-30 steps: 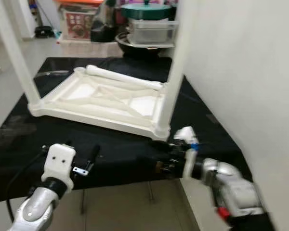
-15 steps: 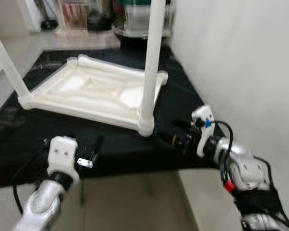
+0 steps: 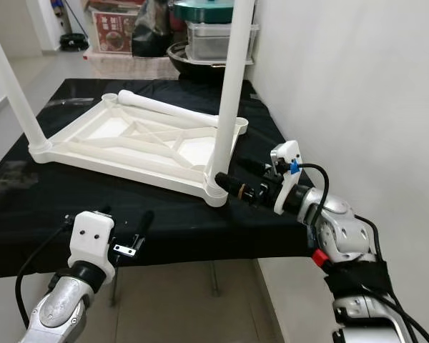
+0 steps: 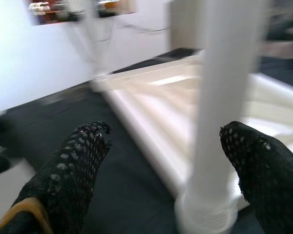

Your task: Building children table

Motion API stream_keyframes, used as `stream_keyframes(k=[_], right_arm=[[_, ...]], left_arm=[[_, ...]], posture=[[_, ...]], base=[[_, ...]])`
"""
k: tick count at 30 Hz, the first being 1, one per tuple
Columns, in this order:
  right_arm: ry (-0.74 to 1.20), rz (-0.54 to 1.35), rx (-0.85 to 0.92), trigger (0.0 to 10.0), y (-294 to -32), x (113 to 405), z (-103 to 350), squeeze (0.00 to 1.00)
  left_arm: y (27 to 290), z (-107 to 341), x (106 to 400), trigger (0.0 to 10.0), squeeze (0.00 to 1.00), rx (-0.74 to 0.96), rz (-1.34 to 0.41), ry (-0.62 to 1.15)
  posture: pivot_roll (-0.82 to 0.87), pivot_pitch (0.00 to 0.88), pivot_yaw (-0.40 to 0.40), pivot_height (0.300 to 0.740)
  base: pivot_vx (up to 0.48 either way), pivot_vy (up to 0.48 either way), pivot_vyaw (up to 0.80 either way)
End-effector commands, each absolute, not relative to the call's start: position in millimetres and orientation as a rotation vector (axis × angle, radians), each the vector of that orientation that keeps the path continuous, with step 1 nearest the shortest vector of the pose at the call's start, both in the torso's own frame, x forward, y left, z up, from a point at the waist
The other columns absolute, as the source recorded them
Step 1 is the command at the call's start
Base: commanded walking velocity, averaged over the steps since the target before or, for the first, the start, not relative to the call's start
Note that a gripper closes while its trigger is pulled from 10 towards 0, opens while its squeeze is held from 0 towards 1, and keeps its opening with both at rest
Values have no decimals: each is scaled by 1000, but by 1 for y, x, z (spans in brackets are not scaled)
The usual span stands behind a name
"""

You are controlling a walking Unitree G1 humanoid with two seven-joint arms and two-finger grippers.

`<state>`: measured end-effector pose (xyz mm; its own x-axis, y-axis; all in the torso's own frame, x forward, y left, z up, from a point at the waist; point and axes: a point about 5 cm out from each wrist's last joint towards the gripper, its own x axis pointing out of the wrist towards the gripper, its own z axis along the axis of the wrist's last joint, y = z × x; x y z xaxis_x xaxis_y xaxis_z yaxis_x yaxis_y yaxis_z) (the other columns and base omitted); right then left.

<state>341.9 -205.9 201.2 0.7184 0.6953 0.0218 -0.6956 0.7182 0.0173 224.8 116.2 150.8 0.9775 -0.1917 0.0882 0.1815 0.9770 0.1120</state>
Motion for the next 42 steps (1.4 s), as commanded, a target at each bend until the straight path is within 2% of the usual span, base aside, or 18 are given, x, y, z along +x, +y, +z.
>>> stream_keyframes(k=[1,10,20,31,42], right_arm=[[-29,722,14,10000,-210,346,203,0],[-36,697,34,10000,-214,350,206,0],[-84,644,39,10000,-206,363,210,0],[-113,666,51,10000,-199,366,214,0],[-134,698,65,10000,-180,375,216,0]], left_arm=[[114,152,223,10000,0,98,-201,-95],[114,154,222,10000,0,111,-210,-103],[113,157,222,10000,0,114,-214,-112],[111,159,221,10000,0,130,-226,-121],[109,161,221,10000,0,128,-238,-130]], posture=[[98,83,-68,740],[96,92,-64,740],[103,96,-65,740],[104,89,-61,740],[106,80,-63,740]], base=[[0,0,0],[0,0,0],[0,0,0],[0,0,0],[0,0,0]])
